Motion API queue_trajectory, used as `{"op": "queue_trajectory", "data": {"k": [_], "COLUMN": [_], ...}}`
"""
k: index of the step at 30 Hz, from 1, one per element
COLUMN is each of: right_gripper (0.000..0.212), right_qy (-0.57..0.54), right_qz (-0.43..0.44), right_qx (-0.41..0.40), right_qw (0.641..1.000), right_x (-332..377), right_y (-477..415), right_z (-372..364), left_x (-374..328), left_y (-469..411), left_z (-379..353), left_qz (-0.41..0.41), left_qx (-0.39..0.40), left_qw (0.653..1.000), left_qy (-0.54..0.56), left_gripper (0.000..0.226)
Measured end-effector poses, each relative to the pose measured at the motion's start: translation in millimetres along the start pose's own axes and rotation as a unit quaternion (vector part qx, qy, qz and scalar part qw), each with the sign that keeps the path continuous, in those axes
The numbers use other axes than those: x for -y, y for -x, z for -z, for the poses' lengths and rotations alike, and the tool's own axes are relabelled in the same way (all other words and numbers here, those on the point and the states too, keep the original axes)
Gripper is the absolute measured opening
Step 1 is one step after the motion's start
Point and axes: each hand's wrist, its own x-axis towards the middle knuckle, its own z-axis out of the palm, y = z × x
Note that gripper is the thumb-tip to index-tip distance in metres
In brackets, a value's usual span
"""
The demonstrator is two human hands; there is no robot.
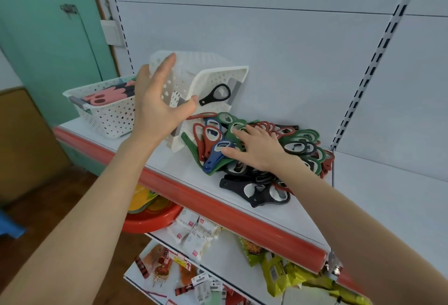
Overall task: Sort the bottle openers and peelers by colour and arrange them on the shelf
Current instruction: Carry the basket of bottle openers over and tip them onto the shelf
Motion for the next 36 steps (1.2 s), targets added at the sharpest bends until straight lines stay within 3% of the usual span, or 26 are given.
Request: {"op": "queue_trajectory", "data": {"k": [11,36], "right_gripper": [0.077,0.077], "right_qy": [0.028,0.015], "right_qz": [-0.007,-0.019], "right_qx": [0.009,0.023], "right_qw": [1.000,0.999], "right_x": [-1.0,-1.3], "right_y": [-0.2,-2.6], "right_z": [-6.4,-9.3], "left_x": [-5.1,-0.5], "left_y": [-13.1,-22.0], "left_z": [7.1,10.9], "left_qz": [-0.093,-0.176], "left_qx": [-0.008,0.044], "left_qw": [0.996,0.983], "left_qy": [0.011,-0.024], "left_gripper": [0.074,0.070]}}
